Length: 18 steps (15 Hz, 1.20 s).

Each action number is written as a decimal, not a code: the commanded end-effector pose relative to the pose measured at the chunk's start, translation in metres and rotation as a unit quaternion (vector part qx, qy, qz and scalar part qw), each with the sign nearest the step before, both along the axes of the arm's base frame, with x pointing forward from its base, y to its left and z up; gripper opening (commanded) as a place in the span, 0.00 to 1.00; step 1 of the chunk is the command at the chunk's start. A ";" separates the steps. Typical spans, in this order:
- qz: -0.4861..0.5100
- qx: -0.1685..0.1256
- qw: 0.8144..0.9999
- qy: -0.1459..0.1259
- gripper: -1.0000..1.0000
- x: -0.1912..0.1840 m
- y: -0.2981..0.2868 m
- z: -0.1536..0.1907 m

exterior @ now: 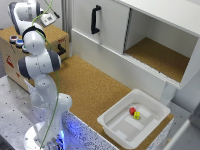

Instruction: Switch off the blue light

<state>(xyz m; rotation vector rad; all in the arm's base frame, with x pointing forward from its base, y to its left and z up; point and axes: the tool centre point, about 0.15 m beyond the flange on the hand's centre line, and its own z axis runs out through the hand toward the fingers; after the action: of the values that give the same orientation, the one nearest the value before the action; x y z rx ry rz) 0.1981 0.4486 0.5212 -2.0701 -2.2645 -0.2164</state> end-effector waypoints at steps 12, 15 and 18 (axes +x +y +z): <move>0.036 -0.035 0.999 0.002 0.00 -0.001 0.089 -0.028; 0.042 -0.041 0.998 0.011 0.00 -0.007 0.092 -0.040; 0.062 -0.053 0.997 0.014 0.00 -0.020 0.093 -0.053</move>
<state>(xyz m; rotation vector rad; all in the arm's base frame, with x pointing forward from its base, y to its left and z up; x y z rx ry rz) 0.1801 0.5153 0.4874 -1.9474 -2.3415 -0.2018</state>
